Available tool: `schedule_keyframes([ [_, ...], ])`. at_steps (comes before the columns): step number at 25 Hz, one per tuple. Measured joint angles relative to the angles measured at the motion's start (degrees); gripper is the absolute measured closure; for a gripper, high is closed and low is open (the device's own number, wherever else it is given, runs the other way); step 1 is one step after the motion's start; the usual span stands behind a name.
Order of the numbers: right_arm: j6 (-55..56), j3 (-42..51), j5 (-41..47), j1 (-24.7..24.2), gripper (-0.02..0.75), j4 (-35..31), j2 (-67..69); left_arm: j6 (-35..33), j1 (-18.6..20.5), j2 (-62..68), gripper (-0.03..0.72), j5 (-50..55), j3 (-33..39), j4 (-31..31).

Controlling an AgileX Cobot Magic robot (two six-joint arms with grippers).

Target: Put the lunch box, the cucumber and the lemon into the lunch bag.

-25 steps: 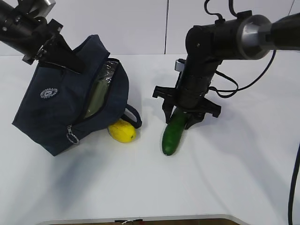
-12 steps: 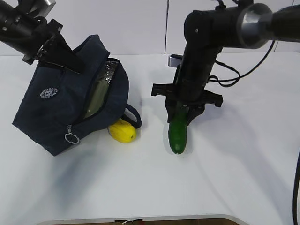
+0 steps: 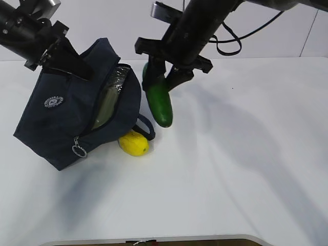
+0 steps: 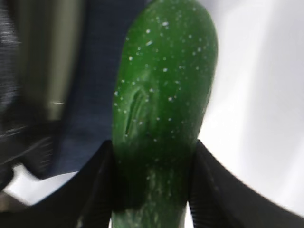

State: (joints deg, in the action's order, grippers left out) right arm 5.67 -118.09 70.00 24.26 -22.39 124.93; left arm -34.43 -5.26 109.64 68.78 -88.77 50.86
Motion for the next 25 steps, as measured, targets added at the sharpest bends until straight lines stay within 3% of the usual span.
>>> schedule_keyframes([
  [16,-13.1,-1.3,-6.3,0.0,0.412,-22.1,4.3,0.0,0.0,0.0,0.68,0.0,0.0,3.5],
  [25,-20.9,-1.3,-15.0,0.0,0.412,-28.3,6.7,0.0,0.0,0.0,0.68,-0.2,0.0,6.5],
])
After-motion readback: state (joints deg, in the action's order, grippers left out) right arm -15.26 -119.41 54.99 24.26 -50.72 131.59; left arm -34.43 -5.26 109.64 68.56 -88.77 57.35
